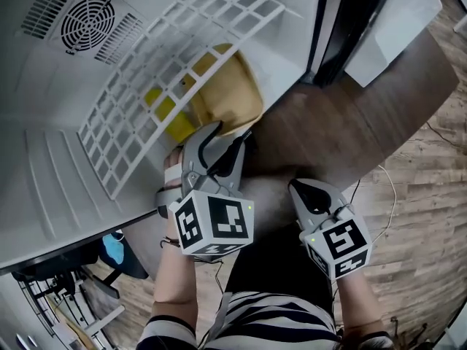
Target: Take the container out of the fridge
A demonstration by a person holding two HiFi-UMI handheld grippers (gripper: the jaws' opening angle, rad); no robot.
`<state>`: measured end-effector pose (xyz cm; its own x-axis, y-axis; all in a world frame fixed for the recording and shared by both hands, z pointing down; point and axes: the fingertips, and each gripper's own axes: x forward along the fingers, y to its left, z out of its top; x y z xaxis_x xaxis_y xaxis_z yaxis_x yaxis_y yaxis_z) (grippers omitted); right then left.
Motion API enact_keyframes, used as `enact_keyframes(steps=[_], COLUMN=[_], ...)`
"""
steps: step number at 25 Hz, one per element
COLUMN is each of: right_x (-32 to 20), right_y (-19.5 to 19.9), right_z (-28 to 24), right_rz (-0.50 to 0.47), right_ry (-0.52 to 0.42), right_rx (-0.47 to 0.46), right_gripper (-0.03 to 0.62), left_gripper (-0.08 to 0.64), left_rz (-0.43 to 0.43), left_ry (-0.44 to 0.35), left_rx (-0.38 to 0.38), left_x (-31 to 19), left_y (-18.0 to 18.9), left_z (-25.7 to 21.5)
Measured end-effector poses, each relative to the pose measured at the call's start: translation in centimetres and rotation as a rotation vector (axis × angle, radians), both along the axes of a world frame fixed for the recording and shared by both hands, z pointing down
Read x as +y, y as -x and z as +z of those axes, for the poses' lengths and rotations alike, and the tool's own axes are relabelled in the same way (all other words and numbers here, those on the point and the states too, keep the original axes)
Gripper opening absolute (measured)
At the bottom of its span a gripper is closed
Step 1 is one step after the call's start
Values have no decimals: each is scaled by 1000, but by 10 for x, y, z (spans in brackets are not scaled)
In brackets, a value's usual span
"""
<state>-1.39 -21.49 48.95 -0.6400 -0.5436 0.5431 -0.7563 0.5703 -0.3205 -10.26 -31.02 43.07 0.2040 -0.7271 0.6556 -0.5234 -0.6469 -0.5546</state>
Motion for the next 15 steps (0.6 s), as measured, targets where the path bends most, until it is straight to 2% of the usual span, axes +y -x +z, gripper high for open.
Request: enact_keyframes(steps=[5, 15], right_x=[-3, -5], right_y=[0, -1], right_z=[2, 1], right_rz=[3, 12], right_ry=[0, 3], right_rx=[-6, -3], right_gripper=[-2, -2], left_gripper=[0, 0], left_rz=[24, 105], left_ry=[-14, 2], left_rx=[-93, -127], left_x=[-6, -7], left_y=[3, 1], left_z=[9, 8])
